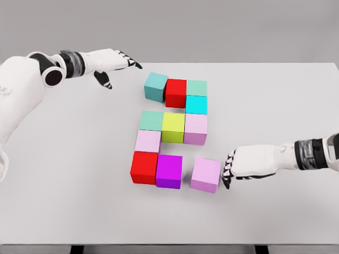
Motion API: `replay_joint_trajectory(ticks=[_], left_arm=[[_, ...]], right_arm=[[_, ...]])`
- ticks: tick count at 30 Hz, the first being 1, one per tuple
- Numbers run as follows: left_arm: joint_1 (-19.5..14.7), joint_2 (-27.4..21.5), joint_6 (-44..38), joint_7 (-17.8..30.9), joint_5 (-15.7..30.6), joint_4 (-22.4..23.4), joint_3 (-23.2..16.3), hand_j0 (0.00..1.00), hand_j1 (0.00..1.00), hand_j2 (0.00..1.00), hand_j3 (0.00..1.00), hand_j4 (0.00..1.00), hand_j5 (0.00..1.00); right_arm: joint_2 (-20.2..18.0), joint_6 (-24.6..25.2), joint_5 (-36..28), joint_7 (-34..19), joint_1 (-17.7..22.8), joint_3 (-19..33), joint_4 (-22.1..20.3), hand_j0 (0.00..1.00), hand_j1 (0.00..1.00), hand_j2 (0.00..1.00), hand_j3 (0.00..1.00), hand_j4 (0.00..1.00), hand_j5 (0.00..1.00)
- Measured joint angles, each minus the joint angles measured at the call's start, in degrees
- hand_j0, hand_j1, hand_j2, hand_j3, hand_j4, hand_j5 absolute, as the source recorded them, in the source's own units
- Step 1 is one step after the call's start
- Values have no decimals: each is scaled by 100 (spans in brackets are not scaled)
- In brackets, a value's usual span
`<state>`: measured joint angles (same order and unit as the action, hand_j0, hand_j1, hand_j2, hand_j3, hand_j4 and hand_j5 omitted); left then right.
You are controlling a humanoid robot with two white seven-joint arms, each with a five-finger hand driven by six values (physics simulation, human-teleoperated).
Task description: Assemble the squares on the desktop into the number 2
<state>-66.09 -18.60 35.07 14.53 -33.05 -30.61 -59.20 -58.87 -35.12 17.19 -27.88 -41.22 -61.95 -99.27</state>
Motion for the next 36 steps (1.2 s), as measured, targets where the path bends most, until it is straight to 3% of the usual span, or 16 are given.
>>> replay_joint_trajectory(ticks=[10,27,36], left_arm=[[-123,631,2,0,-9,559,-26,100,100,100,100,100,100],[-44,743,2,1,-127,566,-37,100,100,100,100,100,100],[-18,717,1,0,-137,525,-31,100,100,100,100,100,100]], right_arm=[[-12,0,8,1,70,-7,-71,51,51,51,51,51,51],[230,0,26,-8,88,6,-53,51,51,51,51,51,51],[228,1,27,-8,88,52,190,51,51,51,51,51,51]])
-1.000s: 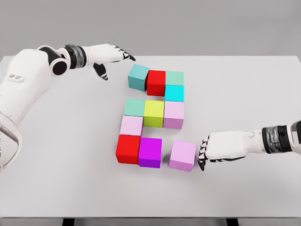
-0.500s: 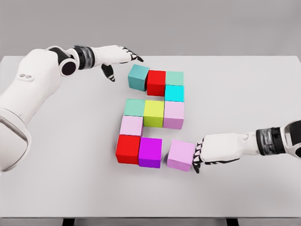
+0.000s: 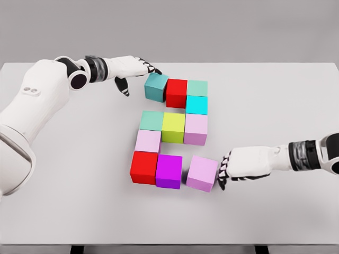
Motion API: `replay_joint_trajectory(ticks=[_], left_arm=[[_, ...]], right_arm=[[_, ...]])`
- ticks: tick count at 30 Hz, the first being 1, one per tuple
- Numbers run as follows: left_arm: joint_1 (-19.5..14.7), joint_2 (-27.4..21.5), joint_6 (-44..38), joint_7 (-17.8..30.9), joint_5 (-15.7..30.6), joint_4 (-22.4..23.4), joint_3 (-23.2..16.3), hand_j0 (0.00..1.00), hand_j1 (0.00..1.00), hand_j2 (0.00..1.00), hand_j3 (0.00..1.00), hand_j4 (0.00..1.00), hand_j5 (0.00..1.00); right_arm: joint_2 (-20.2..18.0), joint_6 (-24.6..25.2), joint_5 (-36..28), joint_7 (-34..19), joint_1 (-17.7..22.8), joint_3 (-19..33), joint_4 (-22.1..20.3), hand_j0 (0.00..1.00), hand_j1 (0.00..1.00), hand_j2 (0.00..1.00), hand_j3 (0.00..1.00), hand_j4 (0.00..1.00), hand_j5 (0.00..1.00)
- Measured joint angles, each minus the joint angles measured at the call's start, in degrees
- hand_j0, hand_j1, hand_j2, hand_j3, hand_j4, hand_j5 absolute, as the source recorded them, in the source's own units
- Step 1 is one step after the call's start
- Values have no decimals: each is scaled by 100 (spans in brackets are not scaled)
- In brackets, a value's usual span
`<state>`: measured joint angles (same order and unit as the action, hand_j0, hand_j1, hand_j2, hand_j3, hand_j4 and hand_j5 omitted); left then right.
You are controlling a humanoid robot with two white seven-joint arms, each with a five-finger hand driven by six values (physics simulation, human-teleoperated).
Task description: Assemble the squares on the desktop into the number 2
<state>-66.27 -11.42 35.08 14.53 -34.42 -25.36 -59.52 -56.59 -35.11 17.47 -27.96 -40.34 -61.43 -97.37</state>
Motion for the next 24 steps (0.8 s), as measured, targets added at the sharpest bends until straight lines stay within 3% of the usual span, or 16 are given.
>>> replay_joint_trajectory(ticks=[24], left_arm=[[70,-184,0,-1,11,-256,11,100,100,100,100,100,100]], right_arm=[[300,1,8,-32,-9,136,305,51,51,51,51,51,51]])
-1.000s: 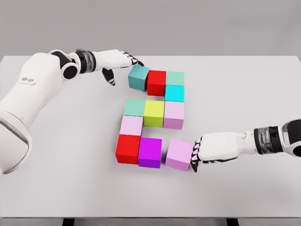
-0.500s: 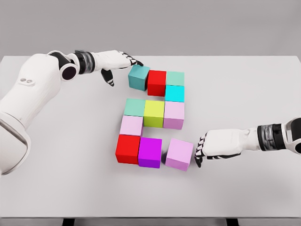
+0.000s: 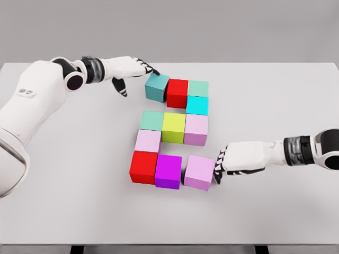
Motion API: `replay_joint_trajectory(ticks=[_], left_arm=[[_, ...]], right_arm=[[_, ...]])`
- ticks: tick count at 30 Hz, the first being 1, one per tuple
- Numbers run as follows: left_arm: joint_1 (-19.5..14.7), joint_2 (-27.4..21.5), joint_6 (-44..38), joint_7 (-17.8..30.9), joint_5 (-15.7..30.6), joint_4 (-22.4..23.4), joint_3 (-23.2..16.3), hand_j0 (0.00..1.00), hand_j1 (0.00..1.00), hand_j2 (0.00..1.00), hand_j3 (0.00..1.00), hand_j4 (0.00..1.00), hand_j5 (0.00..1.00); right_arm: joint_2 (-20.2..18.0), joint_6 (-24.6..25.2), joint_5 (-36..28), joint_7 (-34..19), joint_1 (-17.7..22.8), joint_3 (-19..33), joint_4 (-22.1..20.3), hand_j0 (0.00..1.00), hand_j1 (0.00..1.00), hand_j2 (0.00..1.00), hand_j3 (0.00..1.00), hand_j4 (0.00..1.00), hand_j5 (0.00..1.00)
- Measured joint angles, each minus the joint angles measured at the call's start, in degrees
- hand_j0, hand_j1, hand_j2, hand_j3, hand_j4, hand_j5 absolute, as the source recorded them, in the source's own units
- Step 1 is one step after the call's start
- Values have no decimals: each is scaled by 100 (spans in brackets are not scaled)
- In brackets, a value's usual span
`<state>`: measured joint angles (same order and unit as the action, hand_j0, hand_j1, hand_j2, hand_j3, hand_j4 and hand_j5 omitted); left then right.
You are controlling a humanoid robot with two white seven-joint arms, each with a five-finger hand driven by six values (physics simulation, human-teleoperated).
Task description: Assemble the squares on the desktop into the number 2
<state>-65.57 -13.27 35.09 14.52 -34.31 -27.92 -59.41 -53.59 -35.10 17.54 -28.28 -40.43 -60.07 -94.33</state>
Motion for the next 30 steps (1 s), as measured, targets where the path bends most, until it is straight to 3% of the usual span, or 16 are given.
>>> replay_joint_trajectory(ticks=[18,30], left_arm=[[-114,53,0,-7,4,310,43,100,100,100,100,100,100],[-264,262,0,-1,-11,634,34,100,100,100,100,100,100]], right_arm=[[202,2,3,-8,-35,99,308,51,51,51,51,51,51],[220,-2,10,-12,-26,102,279,51,51,51,51,51,51]])
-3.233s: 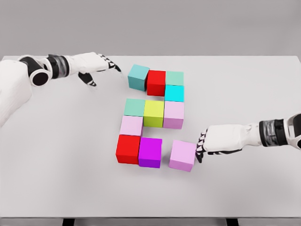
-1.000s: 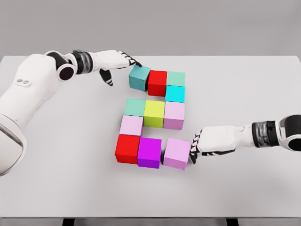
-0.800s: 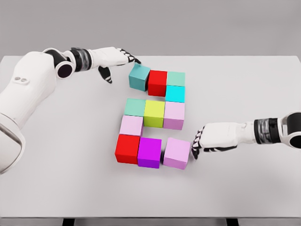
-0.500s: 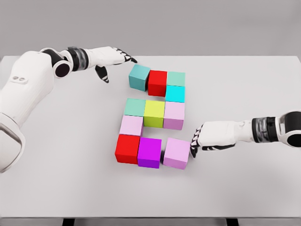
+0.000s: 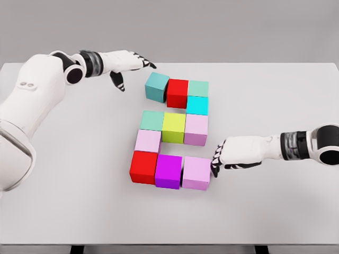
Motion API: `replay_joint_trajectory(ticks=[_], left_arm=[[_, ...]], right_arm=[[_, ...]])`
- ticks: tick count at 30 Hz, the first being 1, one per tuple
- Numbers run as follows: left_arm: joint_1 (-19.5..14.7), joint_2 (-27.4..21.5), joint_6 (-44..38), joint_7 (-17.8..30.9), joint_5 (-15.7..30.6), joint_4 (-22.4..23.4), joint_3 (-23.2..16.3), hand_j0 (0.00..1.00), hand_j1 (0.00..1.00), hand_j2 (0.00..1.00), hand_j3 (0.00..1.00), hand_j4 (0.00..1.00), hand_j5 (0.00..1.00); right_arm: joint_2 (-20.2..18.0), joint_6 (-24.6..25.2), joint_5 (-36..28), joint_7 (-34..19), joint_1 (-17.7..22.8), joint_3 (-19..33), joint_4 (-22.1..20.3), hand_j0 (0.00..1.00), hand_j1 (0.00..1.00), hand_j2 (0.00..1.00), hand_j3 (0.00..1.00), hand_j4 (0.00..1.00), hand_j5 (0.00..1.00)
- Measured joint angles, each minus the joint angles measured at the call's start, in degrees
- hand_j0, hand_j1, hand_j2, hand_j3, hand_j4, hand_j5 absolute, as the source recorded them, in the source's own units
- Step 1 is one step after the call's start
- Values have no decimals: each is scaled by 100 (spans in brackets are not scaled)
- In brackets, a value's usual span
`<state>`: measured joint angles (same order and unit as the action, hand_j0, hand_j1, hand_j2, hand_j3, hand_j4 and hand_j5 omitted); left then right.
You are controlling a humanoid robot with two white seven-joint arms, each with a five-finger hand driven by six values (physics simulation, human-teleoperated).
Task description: Assemble the squares on the desktop into the number 2
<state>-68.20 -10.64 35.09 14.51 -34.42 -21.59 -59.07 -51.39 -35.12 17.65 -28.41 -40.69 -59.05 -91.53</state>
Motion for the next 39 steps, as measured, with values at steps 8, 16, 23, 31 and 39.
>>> replay_joint_trajectory(ticks=[8,16,23,31,39], left_arm=[[-26,107,0,2,-6,62,0,100,100,100,100,100,100],[-18,173,0,7,-47,74,-18,100,100,100,100,100,100],[0,237,0,11,-194,72,-29,100,100,100,100,100,100],[79,249,-2,9,-230,46,-21,100,100,100,100,100,100],[88,203,-1,8,-237,-1,-24,100,100,100,100,100,100]], right_arm=[[-238,0,-1,28,35,5,-328,51,51,51,51,51,51],[-261,0,2,35,35,-27,-490,51,51,51,51,51,51],[-144,0,46,21,44,-32,-460,51,51,51,51,51,51],[-73,0,67,6,44,-32,-451,51,51,51,51,51,51],[-204,0,83,1,44,20,-254,51,51,51,51,51,51]])
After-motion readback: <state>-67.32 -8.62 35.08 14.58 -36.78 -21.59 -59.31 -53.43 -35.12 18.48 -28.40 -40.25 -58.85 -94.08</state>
